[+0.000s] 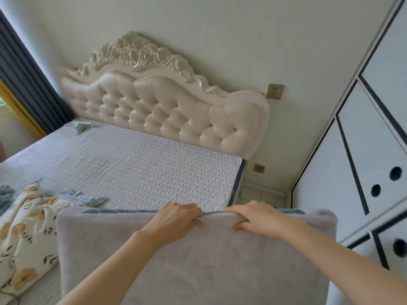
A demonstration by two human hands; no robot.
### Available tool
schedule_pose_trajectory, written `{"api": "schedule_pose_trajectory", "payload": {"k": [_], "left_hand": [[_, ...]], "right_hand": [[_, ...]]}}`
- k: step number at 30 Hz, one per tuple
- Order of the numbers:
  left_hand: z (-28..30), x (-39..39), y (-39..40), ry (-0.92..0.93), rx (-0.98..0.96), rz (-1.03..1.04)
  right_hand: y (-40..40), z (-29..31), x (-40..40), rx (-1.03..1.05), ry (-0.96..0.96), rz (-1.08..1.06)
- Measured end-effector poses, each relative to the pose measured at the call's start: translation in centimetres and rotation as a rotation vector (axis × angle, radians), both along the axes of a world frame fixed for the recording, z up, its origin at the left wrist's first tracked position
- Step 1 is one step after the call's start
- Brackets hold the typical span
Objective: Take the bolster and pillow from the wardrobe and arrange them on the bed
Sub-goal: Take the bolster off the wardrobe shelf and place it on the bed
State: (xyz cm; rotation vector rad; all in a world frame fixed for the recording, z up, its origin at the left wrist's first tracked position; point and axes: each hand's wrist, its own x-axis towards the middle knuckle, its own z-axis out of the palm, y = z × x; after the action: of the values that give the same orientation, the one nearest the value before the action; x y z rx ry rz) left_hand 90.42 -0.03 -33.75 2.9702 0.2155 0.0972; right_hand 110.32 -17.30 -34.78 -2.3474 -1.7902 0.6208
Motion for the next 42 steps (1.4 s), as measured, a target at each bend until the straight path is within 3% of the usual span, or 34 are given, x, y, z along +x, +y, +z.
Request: {"api": "schedule_pose_trajectory", "payload": {"k": [6, 11, 23, 27, 31, 33, 38, 42], "left_hand": [[-1.1, 9.9, 7.0, 0.037, -0.049, -0.022], [-2.2, 16.3, 12.1, 0.001, -0.115, -0.003], [-8.6, 32.0, 25.3, 0.028, -0.321, 0.300], [-9.9, 36.1, 29.1, -0.056, -0.321, 0.398], [-11.3, 38.7, 32.0, -0.127, -0.204, 0.459], [-13.1, 38.7, 32.5, -0.124, -0.152, 0.501], [-18.8, 36.9, 30.8, 0.142, -0.235, 0.746], [-20.6, 37.8, 29.4, 0.239, -0.281, 0.921]], "right_hand": [[6.8, -0.5, 9.5, -0.029, 0.048, -0.028], [12.2, -1.9, 15.5, -0.022, -0.096, -0.025], [27.7, -7.6, 30.4, -0.030, -0.154, 0.038], [32.3, -9.1, 33.7, 0.072, -0.175, 0.013], [35.2, -11.2, 36.2, 0.236, -0.247, -0.017], [36.2, -12.7, 37.0, 0.173, -0.264, 0.024], [36.2, -17.8, 37.9, -0.304, -0.192, 0.153], [35.8, -20.0, 36.5, -0.428, -0.138, 0.118]]}}
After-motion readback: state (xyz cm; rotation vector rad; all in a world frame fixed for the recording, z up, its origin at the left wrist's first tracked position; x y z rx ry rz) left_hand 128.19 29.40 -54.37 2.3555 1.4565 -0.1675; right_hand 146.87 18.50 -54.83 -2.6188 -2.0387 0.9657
